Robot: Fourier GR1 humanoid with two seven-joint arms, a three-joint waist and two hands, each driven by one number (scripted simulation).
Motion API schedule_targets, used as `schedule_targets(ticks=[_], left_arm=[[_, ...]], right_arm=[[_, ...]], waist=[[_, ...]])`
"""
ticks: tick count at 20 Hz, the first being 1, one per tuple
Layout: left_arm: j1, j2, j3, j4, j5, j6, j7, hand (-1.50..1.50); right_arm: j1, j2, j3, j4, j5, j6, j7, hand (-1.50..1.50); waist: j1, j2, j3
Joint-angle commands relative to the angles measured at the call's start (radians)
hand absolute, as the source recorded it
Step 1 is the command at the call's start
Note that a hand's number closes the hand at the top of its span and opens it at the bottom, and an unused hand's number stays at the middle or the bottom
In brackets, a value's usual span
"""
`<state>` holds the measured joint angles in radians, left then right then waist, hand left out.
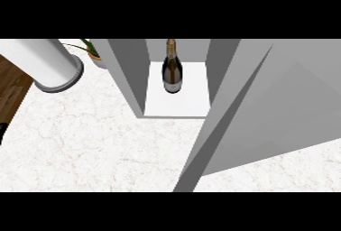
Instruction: Pick up the wine, place it into the cabinet and close the cabinet
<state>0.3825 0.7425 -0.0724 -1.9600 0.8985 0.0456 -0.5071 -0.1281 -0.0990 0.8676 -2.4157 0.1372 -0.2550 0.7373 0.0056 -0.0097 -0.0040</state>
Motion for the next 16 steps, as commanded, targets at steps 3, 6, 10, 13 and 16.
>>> schedule_targets(ticks=[3,6,10,13,16], left_arm=[[-0.054,-0.016,-0.002,0.028,0.021,-0.021,0.037,-1.5],[-0.043,-0.015,0.008,-0.037,0.044,-0.002,0.079,-1.5],[-0.11,-0.006,0.016,-0.035,0.065,0.018,0.13,-1.5],[-0.1,-0.047,-0.028,0.024,0.026,-0.03,0.085,-1.5],[-0.141,-0.04,-0.005,0.008,0.039,0.016,0.121,-1.5]], right_arm=[[-0.223,0.093,0.173,0.127,0.081,-0.148,0.005,1.5],[-0.327,0.091,0.102,0.187,0.057,-0.183,0.024,1.5],[-0.443,0.09,0.033,0.228,-0.051,-0.205,0.059,1.5],[-0.514,0.089,0.011,0.254,-0.083,-0.262,0.055,1.5],[-0.609,0.089,-0.07,0.301,-0.166,-0.283,0.06,1.5]], waist=[[0.002,0.004,-0.001],[0.022,0.005,0.001],[0.031,0.012,0.0],[0.033,0.013,-0.002],[0.04,0.015,-0.001]])
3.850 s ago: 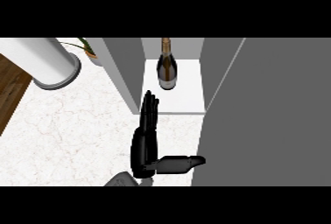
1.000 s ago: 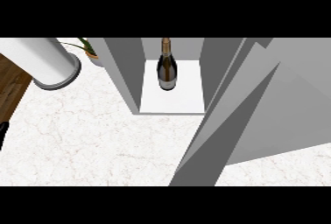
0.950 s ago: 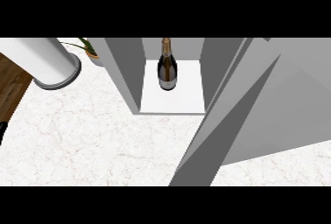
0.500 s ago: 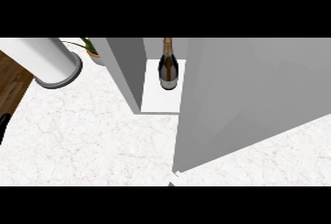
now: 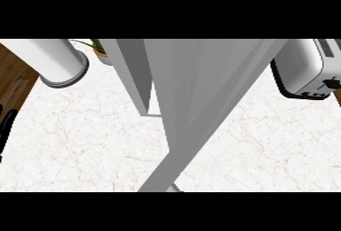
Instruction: Pick up the wine, place it into the cabinet and close the cabinet
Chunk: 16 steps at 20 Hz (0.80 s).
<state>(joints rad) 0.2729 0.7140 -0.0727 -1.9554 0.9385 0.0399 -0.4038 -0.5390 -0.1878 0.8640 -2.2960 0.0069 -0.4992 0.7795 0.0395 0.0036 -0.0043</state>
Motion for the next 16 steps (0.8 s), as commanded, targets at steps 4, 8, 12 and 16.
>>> schedule_targets(ticks=[4,8,12,16], left_arm=[[-0.029,-0.034,-0.011,0.008,-0.03,0.027,0.009,-1.5],[-0.039,-0.053,-0.019,0.012,-0.044,0.043,0.021,-1.5],[-0.084,-0.053,0.017,0.04,-0.023,0.032,0.05,-1.5],[-0.092,-0.068,0.026,0.035,-0.038,0.04,0.061,-1.5]], right_arm=[[-0.381,0.183,-0.146,0.37,-0.116,-0.092,-0.042,1.5],[-0.567,0.186,-0.292,0.584,-0.224,-0.04,-0.094,1.5],[-0.617,0.187,-0.269,0.768,-0.157,0.016,-0.229,1.5],[-0.698,0.187,-0.371,0.948,-0.156,0.065,-0.285,1.5]], waist=[[0.012,0.001,0.001],[0.013,0.004,0.002],[-0.01,0.002,0.003],[-0.014,0.002,0.003]])
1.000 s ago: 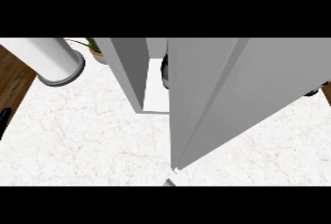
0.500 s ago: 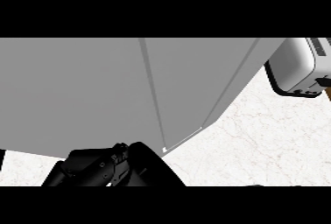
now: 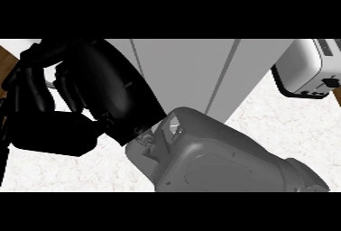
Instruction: Pick up the wine, place it into the cabinet and close the cabinet
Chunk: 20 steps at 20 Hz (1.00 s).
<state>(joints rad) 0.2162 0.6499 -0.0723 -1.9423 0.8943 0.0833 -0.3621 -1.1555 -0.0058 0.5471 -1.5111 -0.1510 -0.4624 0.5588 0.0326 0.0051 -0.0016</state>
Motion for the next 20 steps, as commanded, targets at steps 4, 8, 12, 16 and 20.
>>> schedule_targets(ticks=[4,8,12,16,20], left_arm=[[-0.017,-0.005,0.025,-0.03,-0.006,0.016,0.066,-1.5],[-0.029,-0.011,0.041,-0.021,-0.031,0.008,0.073,-1.5],[0.016,-0.038,0.026,-0.068,-0.06,0.03,0.064,-1.5],[-0.057,-0.044,0.028,0.002,-0.051,0.022,0.079,-1.5],[-0.056,-0.05,0.022,-0.004,-0.053,0.01,0.078,-1.5]], right_arm=[[-0.099,0.005,-0.176,0.287,-0.046,0.11,-0.121,1.5],[-0.07,-0.011,-0.219,0.387,-0.06,0.189,-0.235,1.5],[-0.091,-0.032,-0.242,0.458,-0.054,0.21,-0.279,1.5],[-0.083,-0.067,-0.253,0.509,-0.05,0.242,-0.323,1.5],[-0.053,-0.093,-0.241,0.538,-0.014,0.246,-0.375,1.5]], waist=[[-0.01,-0.002,0.001],[-0.013,-0.001,0.002],[-0.005,-0.001,0.002],[-0.013,0.005,0.001],[-0.01,0.008,0.001]])
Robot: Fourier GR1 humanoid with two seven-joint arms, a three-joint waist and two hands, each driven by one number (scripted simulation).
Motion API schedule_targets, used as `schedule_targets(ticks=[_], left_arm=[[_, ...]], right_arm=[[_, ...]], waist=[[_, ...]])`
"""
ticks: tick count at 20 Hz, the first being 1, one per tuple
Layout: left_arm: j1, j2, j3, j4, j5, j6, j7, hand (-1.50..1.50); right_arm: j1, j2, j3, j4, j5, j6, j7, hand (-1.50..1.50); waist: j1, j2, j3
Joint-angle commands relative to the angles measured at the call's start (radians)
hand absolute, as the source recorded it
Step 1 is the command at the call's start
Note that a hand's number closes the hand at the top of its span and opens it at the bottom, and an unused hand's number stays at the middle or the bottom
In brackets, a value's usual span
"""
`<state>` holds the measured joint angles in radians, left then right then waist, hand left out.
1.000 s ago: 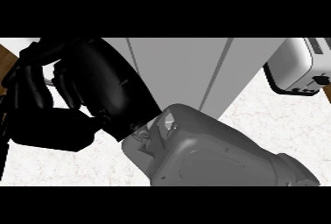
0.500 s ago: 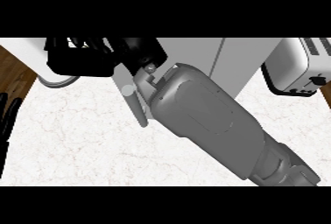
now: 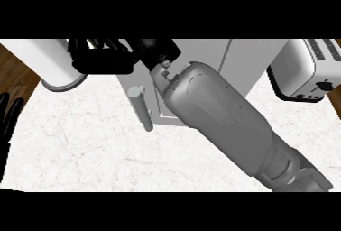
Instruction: Pick up the wine, place it into the cabinet and close the cabinet
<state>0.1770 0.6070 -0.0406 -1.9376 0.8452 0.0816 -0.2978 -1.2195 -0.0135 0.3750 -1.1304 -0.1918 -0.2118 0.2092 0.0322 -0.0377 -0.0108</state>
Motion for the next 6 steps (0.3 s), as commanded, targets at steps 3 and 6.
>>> schedule_targets(ticks=[3,6], left_arm=[[-0.049,-0.023,-0.016,0.013,-0.031,0.034,0.003,-1.5],[-0.005,-0.021,-0.018,0.0,-0.009,-0.012,0.006,-1.5]], right_arm=[[0.013,-0.097,-0.06,0.163,0.045,-0.003,-0.028,1.5],[-0.009,-0.077,-0.062,0.196,0.061,-0.016,-0.049,1.5]], waist=[[-0.02,0.053,0.01],[0.011,0.051,0.008]])
